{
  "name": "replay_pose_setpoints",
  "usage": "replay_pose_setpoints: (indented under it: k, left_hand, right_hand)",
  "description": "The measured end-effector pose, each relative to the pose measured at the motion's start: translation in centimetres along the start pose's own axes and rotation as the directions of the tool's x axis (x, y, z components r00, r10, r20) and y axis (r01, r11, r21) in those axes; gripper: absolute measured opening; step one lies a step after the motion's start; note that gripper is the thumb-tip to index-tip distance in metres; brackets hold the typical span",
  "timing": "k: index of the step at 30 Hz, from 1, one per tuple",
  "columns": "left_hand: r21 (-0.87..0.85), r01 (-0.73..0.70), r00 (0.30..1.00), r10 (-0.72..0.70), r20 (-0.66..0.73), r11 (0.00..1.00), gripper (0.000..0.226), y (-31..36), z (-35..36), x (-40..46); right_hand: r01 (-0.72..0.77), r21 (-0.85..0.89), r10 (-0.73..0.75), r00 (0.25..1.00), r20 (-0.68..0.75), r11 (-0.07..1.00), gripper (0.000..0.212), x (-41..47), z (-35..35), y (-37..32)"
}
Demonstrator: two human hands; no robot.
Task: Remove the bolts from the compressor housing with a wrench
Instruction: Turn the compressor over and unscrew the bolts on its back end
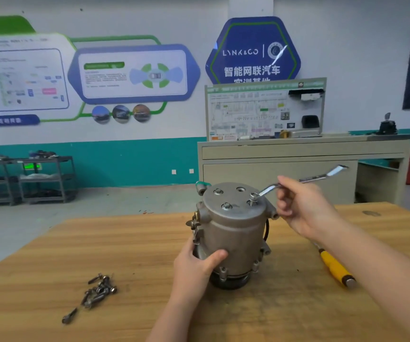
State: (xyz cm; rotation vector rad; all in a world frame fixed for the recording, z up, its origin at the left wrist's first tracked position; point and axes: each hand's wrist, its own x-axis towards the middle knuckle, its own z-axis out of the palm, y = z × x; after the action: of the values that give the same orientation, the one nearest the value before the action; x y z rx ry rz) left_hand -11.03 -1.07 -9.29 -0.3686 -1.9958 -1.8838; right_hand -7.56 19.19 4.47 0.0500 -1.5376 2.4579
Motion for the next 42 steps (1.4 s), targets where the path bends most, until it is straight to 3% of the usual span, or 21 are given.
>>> replay_pose_setpoints:
  k: [4, 7, 9, 12, 14, 15, 17, 19, 22, 23, 24, 26, 29, 32, 36, 38, 40, 42]
  left_hand:
    - [0.023, -0.013, 1.0, 0.012, 0.008, 1.0, 0.065, 0.0, -0.1, 0.0]
    - [0.019, -0.026, 1.0, 0.026, 0.007, 0.999, 0.071, 0.1, 0.0, 0.1]
    - [0.029, -0.04, 0.999, 0.04, 0.016, 0.999, 0.072, 0.3, 0.1, 0.0]
    - [0.038, -0.043, 0.999, 0.041, 0.035, 0.998, 0.07, 0.4, 0.0, -0.1]
    - [0.046, -0.033, 0.999, 0.032, 0.031, 0.998, 0.072, 0.4, 0.0, 0.0]
    - [0.049, -0.035, 0.999, 0.034, 0.022, 0.998, 0.071, 0.4, -0.1, 0.0]
    - [0.056, -0.043, 0.999, 0.042, 0.009, 0.998, 0.067, 0.2, -0.2, 0.1]
    - [0.055, -0.029, 0.999, 0.027, 0.025, 0.998, 0.059, -0.1, -0.3, 0.2]
    - [0.023, -0.01, 1.0, 0.01, 0.023, 1.0, 0.067, -0.3, -0.2, 0.2]
    - [0.013, -0.013, 1.0, 0.013, 0.015, 1.0, 0.074, -0.2, -0.2, 0.2]
    - [0.007, -0.013, 1.0, 0.013, 0.008, 1.0, 0.079, -0.1, -0.2, 0.2]
    - [0.005, -0.014, 1.0, 0.014, -0.001, 1.0, 0.08, 0.0, 0.0, 0.1]
    - [0.005, -0.031, 1.0, 0.031, -0.006, 1.0, 0.059, 0.0, 0.0, 0.2]
    - [-0.019, -0.039, 0.999, 0.039, -0.003, 0.999, 0.058, 0.0, 0.2, 0.2]
    - [-0.03, -0.009, 1.0, 0.01, 0.029, 1.0, 0.07, 1.2, 0.1, -0.3]
    - [0.018, 0.012, 0.999, -0.013, 0.051, 1.0, 0.096, 2.1, 0.0, -0.9]
    - [0.02, 0.029, 0.998, -0.028, -0.064, 0.999, 0.117, 3.4, 0.1, -1.7]
    - [0.039, -0.069, 0.972, 0.076, -0.22, 0.997, 0.109, 5.4, 0.4, -2.3]
  right_hand:
    - [-0.177, -0.38, 0.194, 0.981, 0.008, 0.908, 0.017, 3.0, 2.4, -3.1]
    - [-0.14, -0.768, 0.243, 0.97, 0.021, 0.625, 0.017, 3.6, 5.3, -4.8]
    - [-0.016, -0.897, 0.208, 0.974, 0.085, 0.441, 0.023, 3.1, 7.5, -5.2]
    - [0.311, -0.946, 0.085, 0.944, 0.319, 0.088, 0.02, 0.9, 9.8, -4.3]
    - [0.49, -0.859, -0.023, 0.867, 0.498, -0.145, 0.014, -1.2, 10.0, -2.9]
    - [0.53, -0.816, -0.074, 0.827, 0.558, -0.23, 0.014, -2.5, 9.7, -2.2]
    - [0.564, -0.767, -0.18, 0.757, 0.628, -0.305, 0.034, -4.5, 8.2, -0.7]
    - [0.641, -0.736, -0.291, 0.677, 0.676, -0.218, 0.047, -6.0, 5.9, 0.3]
    - [0.773, -0.63, -0.518, 0.571, 0.638, 0.077, 0.039, -6.6, 1.5, 1.3]
    - [0.775, -0.587, -0.576, 0.597, 0.559, 0.233, 0.035, -6.6, 0.3, 1.5]
    - [0.733, -0.53, -0.589, 0.67, 0.452, 0.427, 0.033, -6.3, -0.7, 1.6]
    - [0.542, -0.373, -0.473, 0.84, 0.265, 0.753, 0.028, -5.4, -1.7, 1.3]
    - [0.161, -0.138, -0.151, 0.985, 0.08, 0.977, 0.022, -2.4, -2.2, 0.6]
    - [-0.122, -0.066, 0.121, 0.993, -0.007, 0.99, 0.013, 0.9, -1.8, -1.0]
    - [-0.244, -0.227, 0.247, 0.969, -0.015, 0.943, 0.017, 4.2, 0.2, -3.0]
    - [-0.254, -0.356, 0.266, 0.964, -0.017, 0.899, 0.018, 4.9, 1.7, -3.4]
    - [-0.243, -0.437, 0.262, 0.965, -0.018, 0.866, 0.019, 5.1, 2.9, -3.3]
    - [-0.217, -0.474, 0.241, 0.97, -0.009, 0.853, 0.021, 5.1, 3.6, -3.1]
